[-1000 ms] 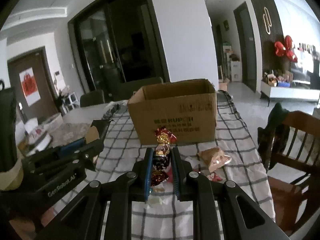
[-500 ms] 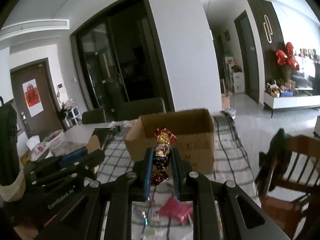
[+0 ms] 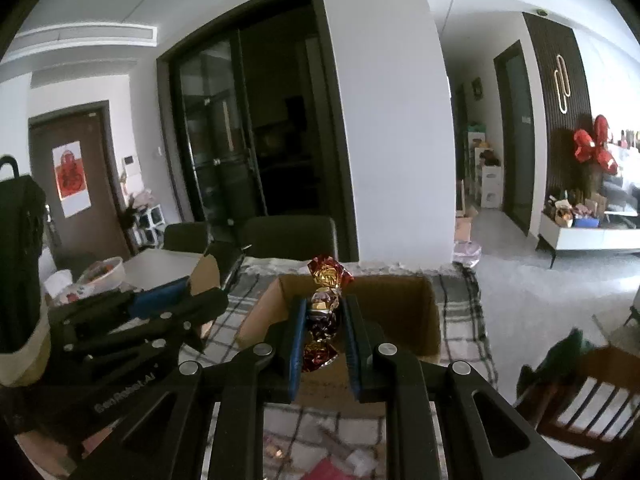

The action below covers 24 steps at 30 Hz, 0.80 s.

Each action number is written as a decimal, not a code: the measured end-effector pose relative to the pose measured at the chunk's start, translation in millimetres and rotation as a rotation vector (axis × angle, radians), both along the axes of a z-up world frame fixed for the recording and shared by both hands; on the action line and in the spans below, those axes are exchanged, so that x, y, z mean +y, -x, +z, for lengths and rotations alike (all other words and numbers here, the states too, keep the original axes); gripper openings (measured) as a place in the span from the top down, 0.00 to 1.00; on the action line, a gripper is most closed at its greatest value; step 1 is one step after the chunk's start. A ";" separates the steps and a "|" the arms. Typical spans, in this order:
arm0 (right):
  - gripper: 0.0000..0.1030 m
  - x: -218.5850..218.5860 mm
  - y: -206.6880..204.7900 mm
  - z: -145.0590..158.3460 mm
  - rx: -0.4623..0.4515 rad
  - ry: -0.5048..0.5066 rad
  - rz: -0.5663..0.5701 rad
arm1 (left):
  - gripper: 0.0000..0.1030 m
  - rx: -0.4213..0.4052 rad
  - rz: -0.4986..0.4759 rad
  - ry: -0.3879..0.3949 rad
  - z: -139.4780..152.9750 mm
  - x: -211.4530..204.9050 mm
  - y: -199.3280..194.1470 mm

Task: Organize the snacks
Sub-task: 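Lift both held snacks into the cardboard box and open both tools, then withdraw both tools from the box toward the remaining snacks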

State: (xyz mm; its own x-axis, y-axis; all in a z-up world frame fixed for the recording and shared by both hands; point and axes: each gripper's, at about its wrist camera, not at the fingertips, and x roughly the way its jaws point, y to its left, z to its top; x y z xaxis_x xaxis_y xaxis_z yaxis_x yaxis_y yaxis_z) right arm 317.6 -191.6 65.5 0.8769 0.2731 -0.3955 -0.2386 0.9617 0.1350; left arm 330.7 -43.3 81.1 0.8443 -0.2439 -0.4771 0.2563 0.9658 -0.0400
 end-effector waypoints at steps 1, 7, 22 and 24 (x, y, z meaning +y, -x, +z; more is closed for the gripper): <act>0.81 -0.2 -4.8 -0.4 0.004 0.000 -0.001 | 0.70 0.012 -0.004 0.001 -0.4 -0.9 -7.2; 0.81 -6.9 -42.3 -10.0 0.063 0.008 -0.010 | 0.70 0.104 -0.028 0.009 -13.7 -6.6 -45.0; 0.56 -19.7 -65.0 -29.6 0.124 0.043 -0.091 | 0.40 0.154 0.001 -0.017 -25.1 -8.9 -63.4; 0.56 -21.1 -58.6 -29.3 0.118 0.037 -0.087 | 0.39 0.138 0.005 -0.028 -23.8 -7.4 -55.4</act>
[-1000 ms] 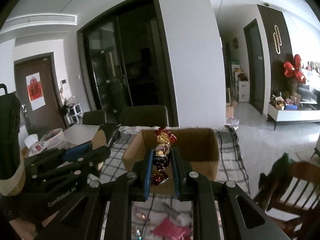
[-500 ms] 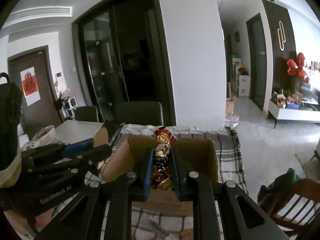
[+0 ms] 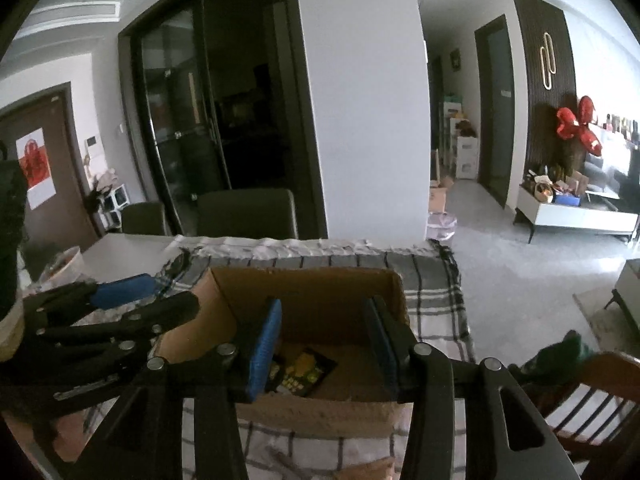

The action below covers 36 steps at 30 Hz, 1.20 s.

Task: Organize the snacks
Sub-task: 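Withdraw both tools from the box toward the remaining snacks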

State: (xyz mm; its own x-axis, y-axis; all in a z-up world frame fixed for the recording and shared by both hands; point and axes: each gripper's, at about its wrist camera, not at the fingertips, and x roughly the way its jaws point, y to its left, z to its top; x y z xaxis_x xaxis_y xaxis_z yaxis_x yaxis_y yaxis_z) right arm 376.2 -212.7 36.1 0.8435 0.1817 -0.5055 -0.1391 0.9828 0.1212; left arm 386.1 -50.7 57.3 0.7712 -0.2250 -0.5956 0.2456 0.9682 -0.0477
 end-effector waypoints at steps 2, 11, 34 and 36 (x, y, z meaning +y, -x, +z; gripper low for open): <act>0.51 -1.3 7.8 0.7 0.000 -0.004 0.004 | 0.39 -0.019 0.005 -0.007 1.8 2.0 10.0; 0.50 -3.9 56.8 9.3 -0.058 -0.001 0.001 | 0.38 -0.130 0.006 -0.033 12.8 3.8 74.2; 0.49 10.7 151.2 -23.5 -0.107 0.051 -0.056 | 0.38 -0.145 0.053 -0.087 -37.0 17.0 168.7; 0.49 10.3 156.3 -28.6 -0.104 0.058 -0.069 | 0.38 -0.141 0.067 -0.089 -44.3 18.4 174.6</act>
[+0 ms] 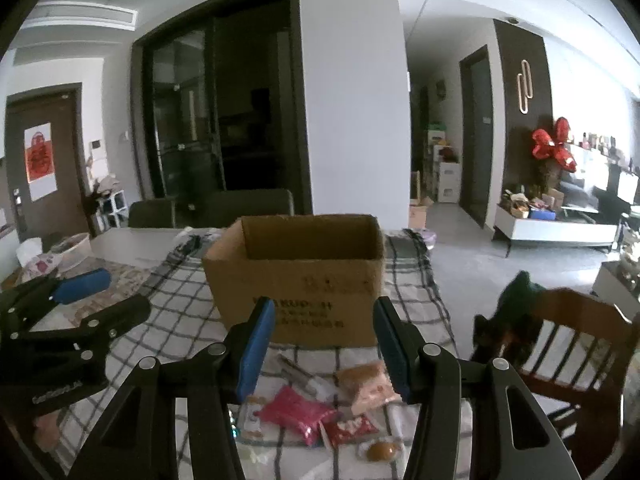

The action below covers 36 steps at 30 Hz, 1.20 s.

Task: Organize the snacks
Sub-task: 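Withdraw both tools from the box toward the remaining snacks, then close the left tool on a blue-wrapped candy while the right tool grips a round bun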

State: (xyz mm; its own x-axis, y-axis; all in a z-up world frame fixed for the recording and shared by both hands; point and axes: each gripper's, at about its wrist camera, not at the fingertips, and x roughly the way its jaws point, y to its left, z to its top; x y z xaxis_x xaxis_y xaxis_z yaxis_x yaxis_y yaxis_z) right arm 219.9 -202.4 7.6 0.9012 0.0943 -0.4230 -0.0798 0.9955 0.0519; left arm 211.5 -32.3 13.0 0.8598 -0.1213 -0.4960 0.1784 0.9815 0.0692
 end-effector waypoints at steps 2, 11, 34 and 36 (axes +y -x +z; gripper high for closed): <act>0.49 1.0 7.3 -6.5 0.000 0.013 -0.012 | 0.38 0.003 0.020 -0.001 -7.8 2.4 5.8; 0.49 -5.2 33.1 -38.0 0.026 0.044 -0.075 | 0.38 0.090 0.052 -0.008 -49.5 0.6 16.6; 0.57 -30.6 6.2 -119.4 0.278 -0.013 -0.162 | 0.55 0.297 0.074 0.032 -123.7 -13.2 -23.2; 0.61 -31.4 3.7 -123.1 0.290 -0.018 -0.166 | 0.57 0.315 0.072 0.046 -127.9 -13.7 -27.1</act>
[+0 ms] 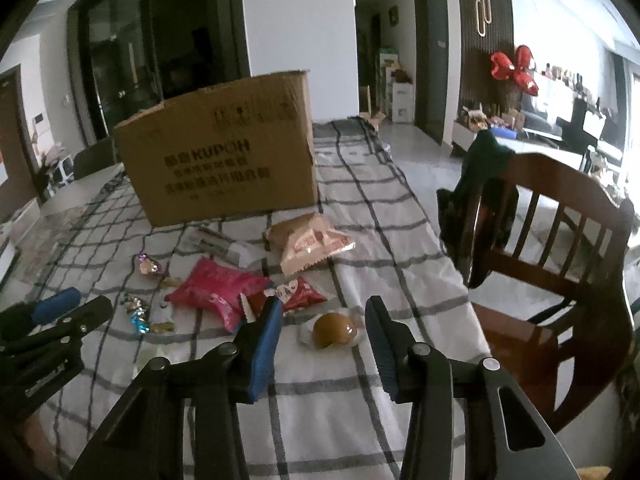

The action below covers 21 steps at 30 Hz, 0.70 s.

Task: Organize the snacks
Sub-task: 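Close the left tool on a blue-wrapped candy while the right tool grips a round bun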

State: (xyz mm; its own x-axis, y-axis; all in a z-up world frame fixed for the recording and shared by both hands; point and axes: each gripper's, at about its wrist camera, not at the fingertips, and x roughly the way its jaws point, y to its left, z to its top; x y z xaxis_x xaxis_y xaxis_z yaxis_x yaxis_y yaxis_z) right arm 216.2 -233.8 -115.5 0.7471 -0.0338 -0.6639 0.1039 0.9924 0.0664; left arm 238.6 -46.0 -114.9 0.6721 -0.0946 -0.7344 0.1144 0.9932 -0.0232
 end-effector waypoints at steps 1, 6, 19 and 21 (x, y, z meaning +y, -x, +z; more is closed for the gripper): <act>0.61 -0.1 -0.9 -1.2 0.005 -0.003 0.000 | 0.58 0.008 0.000 0.005 -1.8 -0.4 -1.7; 0.61 -0.9 -5.9 -7.8 0.024 -0.007 -0.009 | 0.62 0.045 -0.006 0.035 -11.2 -3.3 -10.1; 0.66 -4.1 -17.1 -18.8 0.062 -0.017 -0.012 | 0.64 0.072 0.020 0.023 -21.6 -5.5 -23.8; 0.66 -3.8 -19.0 -20.5 0.067 -0.020 -0.010 | 0.65 0.076 0.026 0.027 -23.8 -4.9 -25.5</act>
State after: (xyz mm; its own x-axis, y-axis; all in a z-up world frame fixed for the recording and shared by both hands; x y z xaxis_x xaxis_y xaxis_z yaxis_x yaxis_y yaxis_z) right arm 235.2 -237.6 -136.0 0.7006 -0.0278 -0.7130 0.1190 0.9898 0.0783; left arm 264.1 -50.9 -138.7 0.6167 -0.0983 -0.7811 0.0857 0.9947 -0.0575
